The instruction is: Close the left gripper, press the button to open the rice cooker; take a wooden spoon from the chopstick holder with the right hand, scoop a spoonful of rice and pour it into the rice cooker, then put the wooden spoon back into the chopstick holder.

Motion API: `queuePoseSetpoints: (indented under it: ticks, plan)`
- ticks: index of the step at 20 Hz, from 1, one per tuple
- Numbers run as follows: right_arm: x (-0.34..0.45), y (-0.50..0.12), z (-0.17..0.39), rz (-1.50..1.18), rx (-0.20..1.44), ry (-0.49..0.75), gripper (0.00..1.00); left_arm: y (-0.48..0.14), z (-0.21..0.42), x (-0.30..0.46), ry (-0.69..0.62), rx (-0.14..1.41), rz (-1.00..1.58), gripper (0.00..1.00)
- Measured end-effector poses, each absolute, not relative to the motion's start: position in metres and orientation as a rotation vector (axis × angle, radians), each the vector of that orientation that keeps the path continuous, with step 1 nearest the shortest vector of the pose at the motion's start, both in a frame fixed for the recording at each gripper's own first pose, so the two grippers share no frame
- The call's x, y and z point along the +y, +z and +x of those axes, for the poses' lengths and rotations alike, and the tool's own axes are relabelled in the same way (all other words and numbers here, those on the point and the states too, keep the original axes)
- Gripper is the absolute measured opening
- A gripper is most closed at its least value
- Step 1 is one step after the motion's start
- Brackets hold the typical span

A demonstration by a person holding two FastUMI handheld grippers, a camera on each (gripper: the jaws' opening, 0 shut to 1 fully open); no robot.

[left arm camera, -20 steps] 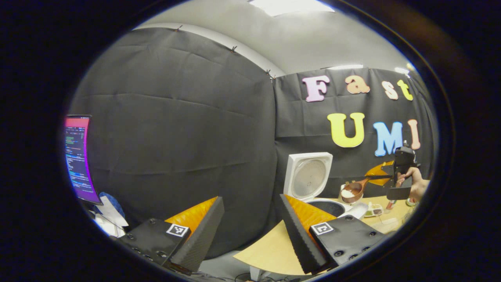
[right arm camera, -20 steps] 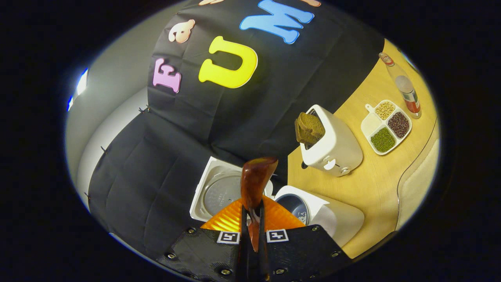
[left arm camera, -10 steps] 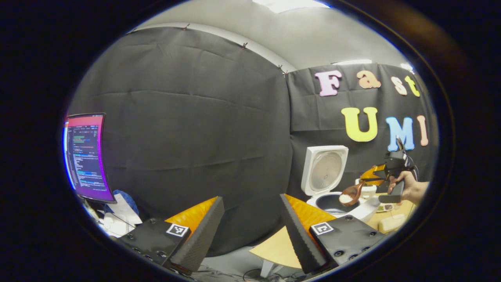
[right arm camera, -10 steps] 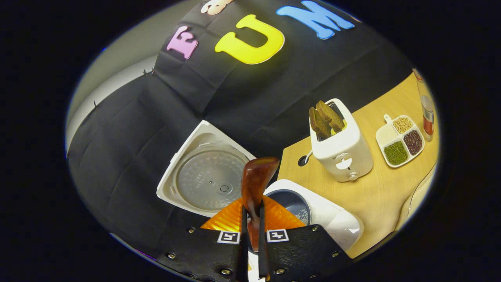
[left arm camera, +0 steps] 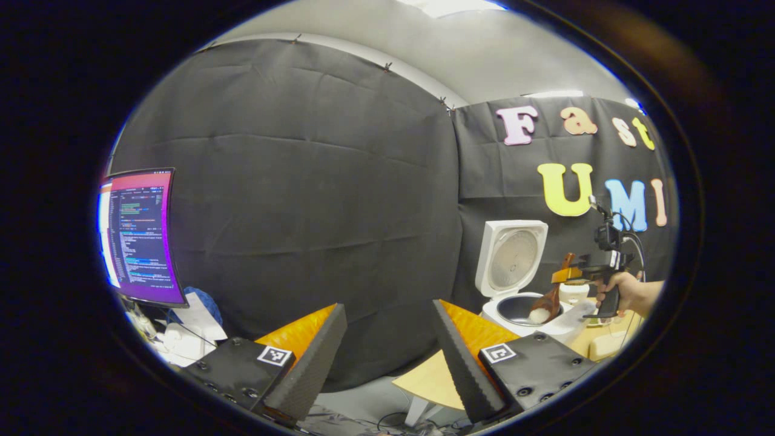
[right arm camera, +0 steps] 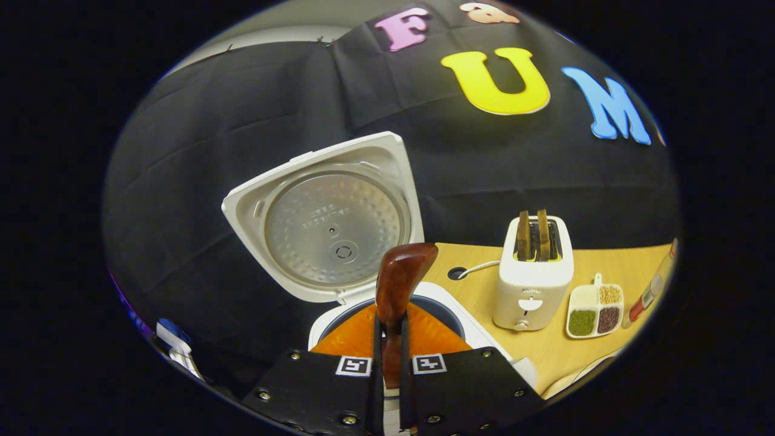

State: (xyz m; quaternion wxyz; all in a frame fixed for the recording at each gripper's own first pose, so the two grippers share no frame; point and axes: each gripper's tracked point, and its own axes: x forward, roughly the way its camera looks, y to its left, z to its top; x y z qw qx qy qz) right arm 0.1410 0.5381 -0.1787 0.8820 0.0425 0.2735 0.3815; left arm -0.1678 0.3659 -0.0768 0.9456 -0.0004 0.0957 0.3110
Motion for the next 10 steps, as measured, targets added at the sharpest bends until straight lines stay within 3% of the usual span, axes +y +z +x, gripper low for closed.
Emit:
queuePoseSetpoints:
  ticks: [10]
  plan:
    - [0.556, -0.174, 0.121, -0.403, 0.312, 0.858, 0.11, -0.082, -0.169, 0.367, 0.632, 0.19, -0.021, 0.98]
